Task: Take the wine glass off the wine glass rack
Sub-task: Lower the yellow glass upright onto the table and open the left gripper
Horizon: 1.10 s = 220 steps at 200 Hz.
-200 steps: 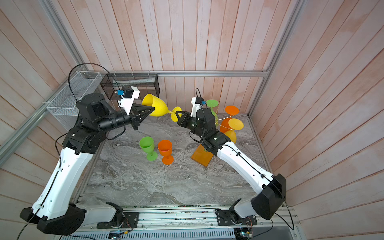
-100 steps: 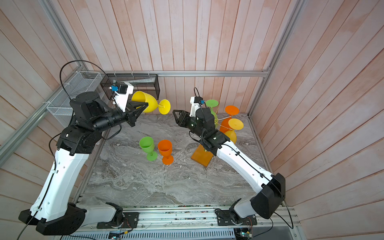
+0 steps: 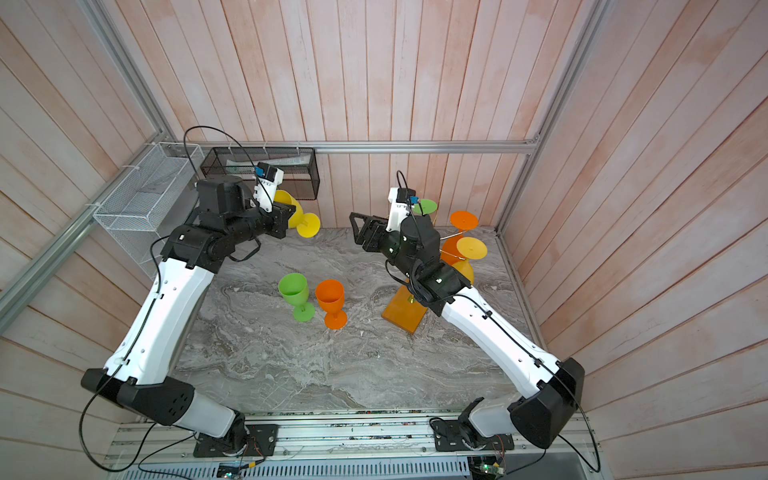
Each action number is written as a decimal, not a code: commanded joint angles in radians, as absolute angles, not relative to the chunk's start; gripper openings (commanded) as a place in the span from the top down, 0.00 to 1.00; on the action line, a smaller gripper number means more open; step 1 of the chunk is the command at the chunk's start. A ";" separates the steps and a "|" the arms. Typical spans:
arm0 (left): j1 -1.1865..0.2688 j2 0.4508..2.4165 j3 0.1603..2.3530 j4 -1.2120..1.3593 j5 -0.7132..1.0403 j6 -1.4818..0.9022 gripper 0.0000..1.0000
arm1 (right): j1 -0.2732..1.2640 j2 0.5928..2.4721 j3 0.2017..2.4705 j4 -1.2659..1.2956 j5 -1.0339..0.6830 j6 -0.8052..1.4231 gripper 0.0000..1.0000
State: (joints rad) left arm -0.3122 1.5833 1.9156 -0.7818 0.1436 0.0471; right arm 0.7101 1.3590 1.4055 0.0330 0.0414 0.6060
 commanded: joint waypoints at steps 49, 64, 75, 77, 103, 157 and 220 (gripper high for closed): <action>-0.275 1.789 1.934 -0.835 -0.009 -0.009 1.00 | 0.783 1.285 1.374 0.058 0.152 0.404 0.30; -0.264 1.822 1.935 -0.827 -0.019 -0.020 1.00 | 0.788 1.268 1.372 0.061 0.160 0.394 0.30; -0.260 1.844 1.933 -0.821 -0.021 -0.024 1.00 | 0.788 1.257 1.367 0.063 0.161 0.395 0.30; -0.259 1.849 1.932 -0.820 -0.021 -0.024 1.00 | 0.788 1.256 1.366 0.064 0.161 0.395 0.30; -0.257 1.893 1.916 -0.807 -0.011 -0.032 1.00 | 0.789 1.233 1.351 0.067 0.165 0.404 0.30; -0.256 1.949 1.863 -0.751 -0.024 -0.046 1.00 | 0.793 1.212 1.344 0.061 0.177 0.403 0.30; -0.258 1.973 1.824 -0.719 -0.027 -0.058 1.00 | 0.795 1.219 1.347 0.052 0.182 0.407 0.30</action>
